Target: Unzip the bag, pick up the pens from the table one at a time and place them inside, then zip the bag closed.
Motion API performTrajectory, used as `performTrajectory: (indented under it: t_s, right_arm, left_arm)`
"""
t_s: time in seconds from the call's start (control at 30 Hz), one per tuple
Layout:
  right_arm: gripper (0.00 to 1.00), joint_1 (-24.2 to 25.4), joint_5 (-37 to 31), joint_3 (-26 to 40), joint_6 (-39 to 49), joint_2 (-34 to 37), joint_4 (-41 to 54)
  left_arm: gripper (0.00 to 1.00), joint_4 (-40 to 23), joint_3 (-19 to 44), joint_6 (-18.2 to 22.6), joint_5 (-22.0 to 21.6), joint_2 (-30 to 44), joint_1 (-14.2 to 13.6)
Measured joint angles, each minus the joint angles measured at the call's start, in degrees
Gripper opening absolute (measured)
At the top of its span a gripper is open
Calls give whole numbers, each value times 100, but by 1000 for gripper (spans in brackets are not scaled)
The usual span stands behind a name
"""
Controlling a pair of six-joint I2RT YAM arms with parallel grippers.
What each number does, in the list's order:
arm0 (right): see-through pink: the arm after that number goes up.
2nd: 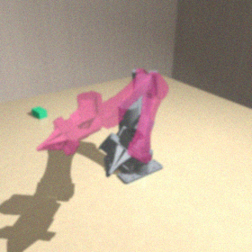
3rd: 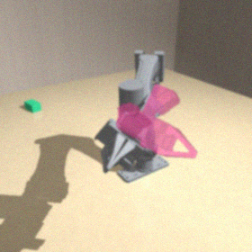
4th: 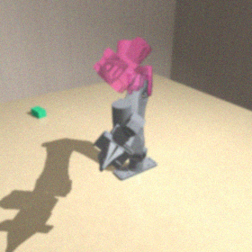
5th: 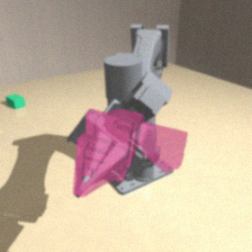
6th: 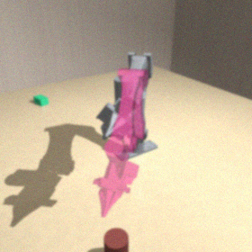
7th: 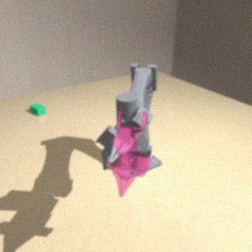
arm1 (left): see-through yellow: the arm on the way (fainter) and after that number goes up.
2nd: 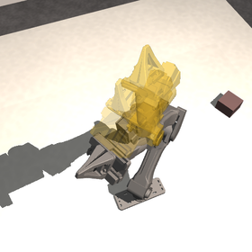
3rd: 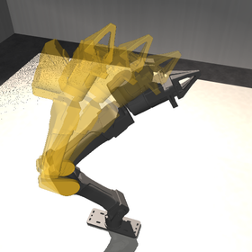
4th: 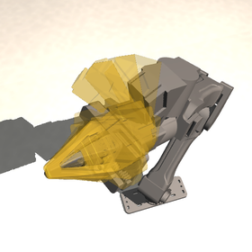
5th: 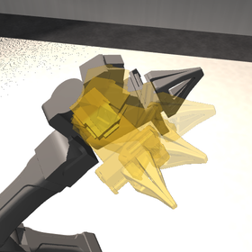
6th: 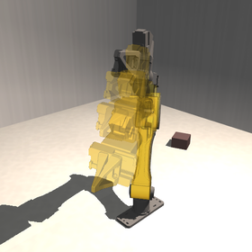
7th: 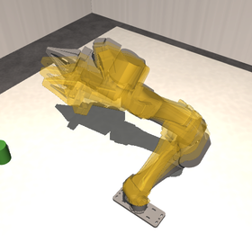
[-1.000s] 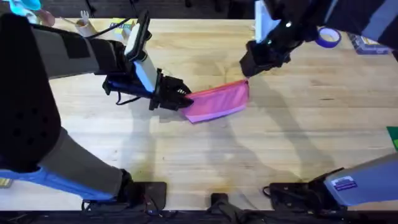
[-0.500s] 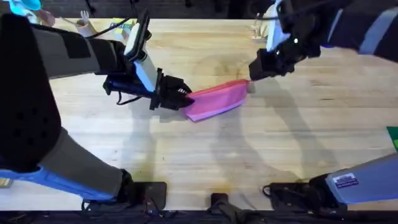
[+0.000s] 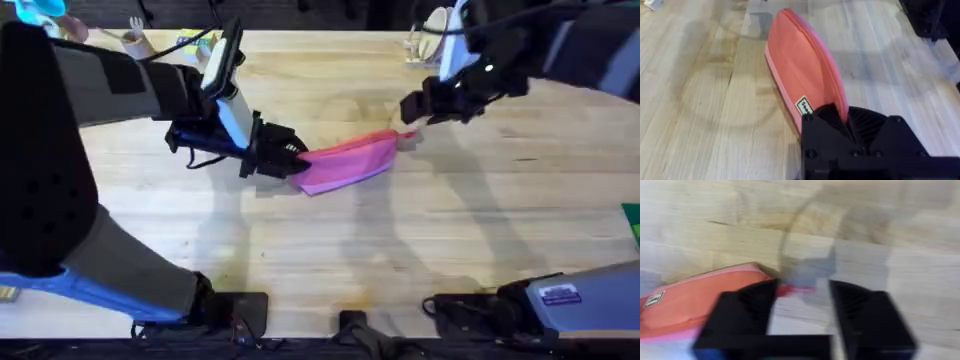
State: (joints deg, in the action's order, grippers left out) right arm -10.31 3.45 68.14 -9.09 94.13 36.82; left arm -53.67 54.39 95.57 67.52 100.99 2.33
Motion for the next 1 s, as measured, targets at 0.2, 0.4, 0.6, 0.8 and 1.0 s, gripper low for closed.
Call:
performTrajectory:
  t_s: [0.2,0.4,0.6,0.8,1.0]
  right_arm:
    - [995,-349,-215,115,317,-822,340]
    - [998,-815,-226,122,416,-1710,942]
    - [998,-1018,-239,122,444,-2177,1493]
    - [998,-1049,-239,122,444,-2330,1597]
    - [998,-1049,-239,122,444,-2330,1634]
  left_arm:
    - [43,-8,-2,0,-24,0,23]
    - [43,-8,-2,0,-24,0,23]
    - [43,-8,-2,0,-24,0,23]
    - [687,-52,-2,0,64,0,23]
    - [992,-62,-2,-2,109,0,23]
